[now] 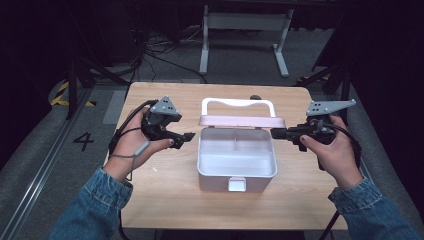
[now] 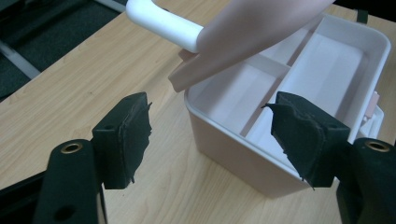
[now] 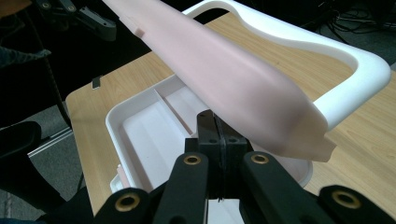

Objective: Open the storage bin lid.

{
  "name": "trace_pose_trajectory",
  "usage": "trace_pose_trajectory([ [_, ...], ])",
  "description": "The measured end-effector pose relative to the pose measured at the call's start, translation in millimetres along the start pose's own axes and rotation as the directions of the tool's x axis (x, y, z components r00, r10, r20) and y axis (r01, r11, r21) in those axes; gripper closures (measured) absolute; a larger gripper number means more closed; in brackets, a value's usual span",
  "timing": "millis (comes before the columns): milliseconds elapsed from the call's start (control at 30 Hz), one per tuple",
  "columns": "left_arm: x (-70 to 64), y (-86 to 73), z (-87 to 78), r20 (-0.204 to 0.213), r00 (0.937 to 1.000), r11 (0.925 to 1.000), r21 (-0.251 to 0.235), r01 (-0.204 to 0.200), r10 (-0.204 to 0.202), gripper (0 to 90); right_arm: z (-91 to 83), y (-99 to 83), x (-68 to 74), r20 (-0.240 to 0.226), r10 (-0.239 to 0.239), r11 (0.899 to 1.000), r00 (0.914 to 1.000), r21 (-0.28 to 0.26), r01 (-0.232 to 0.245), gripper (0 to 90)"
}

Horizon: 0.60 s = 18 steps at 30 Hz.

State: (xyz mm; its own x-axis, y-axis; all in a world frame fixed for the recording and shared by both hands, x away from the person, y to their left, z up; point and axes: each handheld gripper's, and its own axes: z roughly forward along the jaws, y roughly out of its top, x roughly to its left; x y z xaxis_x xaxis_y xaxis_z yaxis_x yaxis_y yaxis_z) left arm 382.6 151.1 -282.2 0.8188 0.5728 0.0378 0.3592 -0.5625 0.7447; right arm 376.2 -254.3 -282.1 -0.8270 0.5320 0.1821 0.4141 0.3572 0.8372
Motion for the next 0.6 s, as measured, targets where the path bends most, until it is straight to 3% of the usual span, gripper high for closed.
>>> trace_pose_trajectory([
  [467,-12.3,-2.3,22.9,-0.017,0.9995,0.9952,-0.094,-0.026,0.025,29.0,-3.5,-1.1,-1.6,-0.005,0.009,1.000,0.9999,-0.010,-0.009,90.0],
  [533,-13.7,-1.5,26.2,-0.023,0.9987,0.9934,-0.104,-0.048,0.046,32.0,-3.5,-0.9,-1.3,-0.001,0.007,1.000,1.0000,-0.011,-0.007,90.0],
  [600,-14.5,-0.4,27.7,-0.028,0.9988,0.9937,-0.104,-0.044,0.041,35.7,-3.2,-0.8,-1.5,-0.004,0.013,1.000,0.9999,-0.013,-0.013,90.0],
])
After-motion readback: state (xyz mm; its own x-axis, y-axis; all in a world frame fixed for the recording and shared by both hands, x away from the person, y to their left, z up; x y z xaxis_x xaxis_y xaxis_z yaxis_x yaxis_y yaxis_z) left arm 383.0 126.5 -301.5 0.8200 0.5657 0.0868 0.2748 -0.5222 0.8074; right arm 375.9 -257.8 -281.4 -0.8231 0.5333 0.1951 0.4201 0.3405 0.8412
